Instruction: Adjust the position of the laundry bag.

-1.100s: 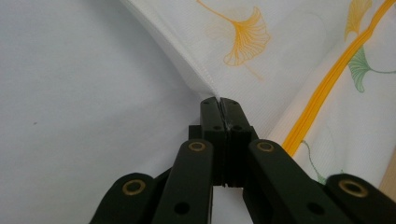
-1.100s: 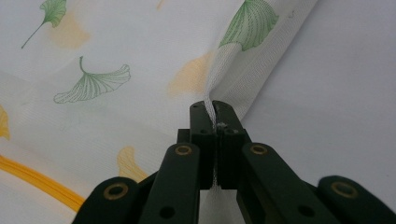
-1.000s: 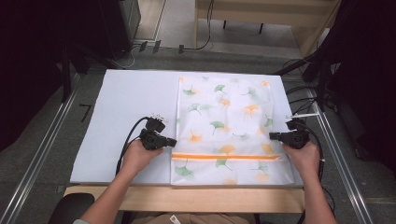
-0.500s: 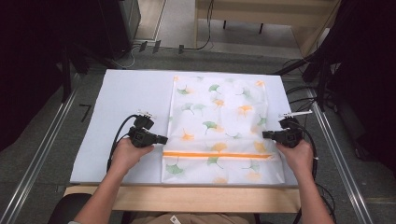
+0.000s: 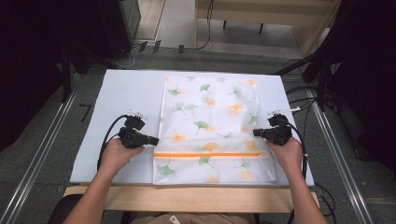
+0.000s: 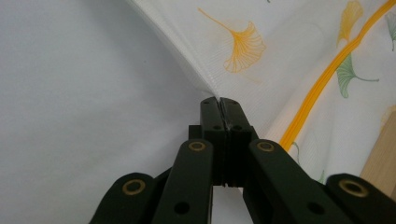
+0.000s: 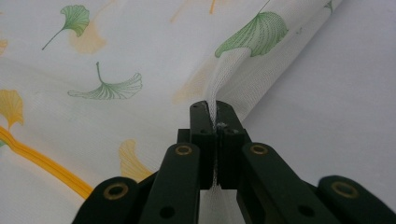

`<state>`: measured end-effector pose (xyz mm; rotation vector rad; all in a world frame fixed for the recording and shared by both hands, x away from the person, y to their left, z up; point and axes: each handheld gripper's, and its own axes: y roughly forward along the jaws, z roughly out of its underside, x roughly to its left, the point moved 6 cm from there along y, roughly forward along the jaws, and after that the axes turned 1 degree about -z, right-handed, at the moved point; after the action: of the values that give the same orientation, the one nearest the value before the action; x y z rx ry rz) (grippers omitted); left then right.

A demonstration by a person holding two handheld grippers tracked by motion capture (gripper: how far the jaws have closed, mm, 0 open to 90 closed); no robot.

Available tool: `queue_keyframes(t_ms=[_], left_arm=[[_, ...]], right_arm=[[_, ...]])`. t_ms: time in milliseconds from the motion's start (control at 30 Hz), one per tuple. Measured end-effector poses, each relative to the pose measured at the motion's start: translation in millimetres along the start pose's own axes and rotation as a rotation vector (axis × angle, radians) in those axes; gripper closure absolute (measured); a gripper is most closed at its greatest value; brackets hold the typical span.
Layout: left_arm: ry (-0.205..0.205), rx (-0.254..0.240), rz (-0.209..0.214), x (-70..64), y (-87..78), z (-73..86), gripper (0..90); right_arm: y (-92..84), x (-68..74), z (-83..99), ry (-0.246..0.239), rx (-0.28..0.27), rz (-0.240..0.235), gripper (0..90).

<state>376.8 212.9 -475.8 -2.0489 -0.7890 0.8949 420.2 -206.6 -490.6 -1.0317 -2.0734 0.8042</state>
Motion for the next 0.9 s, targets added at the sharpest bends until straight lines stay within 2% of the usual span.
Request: queue_keyframes(t_ms=[300,567,667,800,900], left_arm=[[-0.011,-0.022,0.001,10.8,-15.1,5.3,90.0],[-0.033,-0.041,-0.02,28.9,-31.2,19.2,90.0],[-0.041,-0.055,-0.032,36.5,-40.7,26.1,90.0],[-0.067,-0.066,-0.036,42.5,-43.8,30.9,90.0],[-0.075,-0.056,-0.037,45.1,-40.5,32.4,90.0]], right_arm=[[8.7,9.9,-5.5,-0.019,0.005,-0.012,89.7],[24.0,27.5,-12.2,-0.046,0.011,-0.046,89.6],[31.0,39.3,-14.8,-0.074,0.019,-0.058,89.5],[34.8,48.1,-17.0,-0.094,0.021,-0.06,89.5],[36.2,49.7,-17.6,-0.104,0.022,-0.054,89.4]])
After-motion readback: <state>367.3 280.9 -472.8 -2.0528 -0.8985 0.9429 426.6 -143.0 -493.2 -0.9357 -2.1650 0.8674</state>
